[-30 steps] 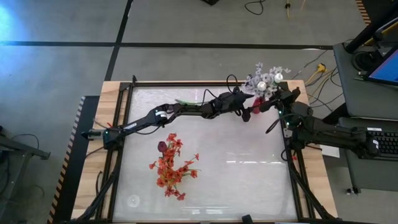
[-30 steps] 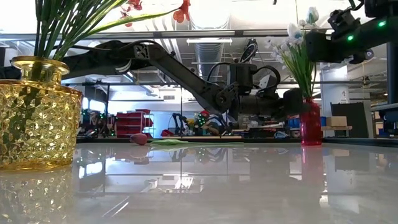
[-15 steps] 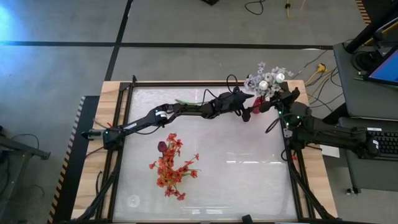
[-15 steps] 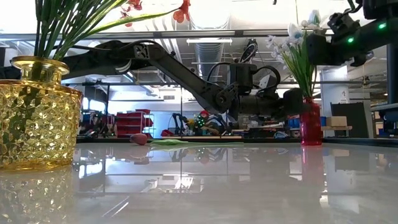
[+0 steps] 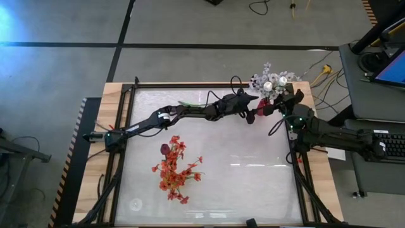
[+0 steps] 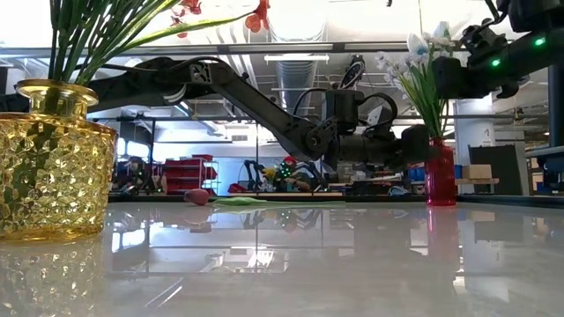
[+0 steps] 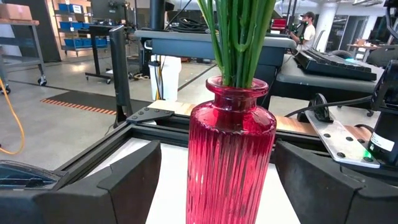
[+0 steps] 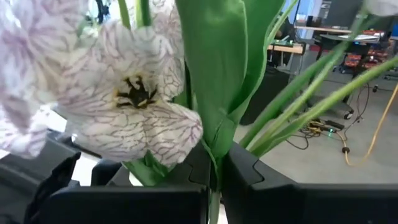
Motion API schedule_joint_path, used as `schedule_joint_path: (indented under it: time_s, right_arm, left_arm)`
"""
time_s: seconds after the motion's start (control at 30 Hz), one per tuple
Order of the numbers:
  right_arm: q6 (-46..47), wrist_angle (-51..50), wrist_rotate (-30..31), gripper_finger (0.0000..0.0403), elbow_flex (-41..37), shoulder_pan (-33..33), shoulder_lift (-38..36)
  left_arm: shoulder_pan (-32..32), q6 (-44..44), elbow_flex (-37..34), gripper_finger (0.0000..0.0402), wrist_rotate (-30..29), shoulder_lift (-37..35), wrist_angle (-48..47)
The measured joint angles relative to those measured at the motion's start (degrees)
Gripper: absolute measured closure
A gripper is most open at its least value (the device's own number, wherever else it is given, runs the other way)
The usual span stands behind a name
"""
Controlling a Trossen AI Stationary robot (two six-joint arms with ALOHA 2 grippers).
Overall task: Sort flowers into vase by color
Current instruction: Put the white tulip into the red vase
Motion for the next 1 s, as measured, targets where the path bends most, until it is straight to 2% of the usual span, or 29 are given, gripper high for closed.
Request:
schedule_joint_path:
  time_s: [0.53, 1.0]
  right_arm:
    - [-0.1, 0.5, 1.5, 0.039, 0.0, 0.0, 7.1]
    - [-1.1, 0.6, 1.5, 0.0381, 0.0, 0.0, 6.2]
  left_arm:
    - [0.0, 0.0, 0.0, 0.0106, 0.0, 0.0, 0.0]
    - [0.0, -0.1, 0.0, 0.0106, 0.0, -0.8, -0.8]
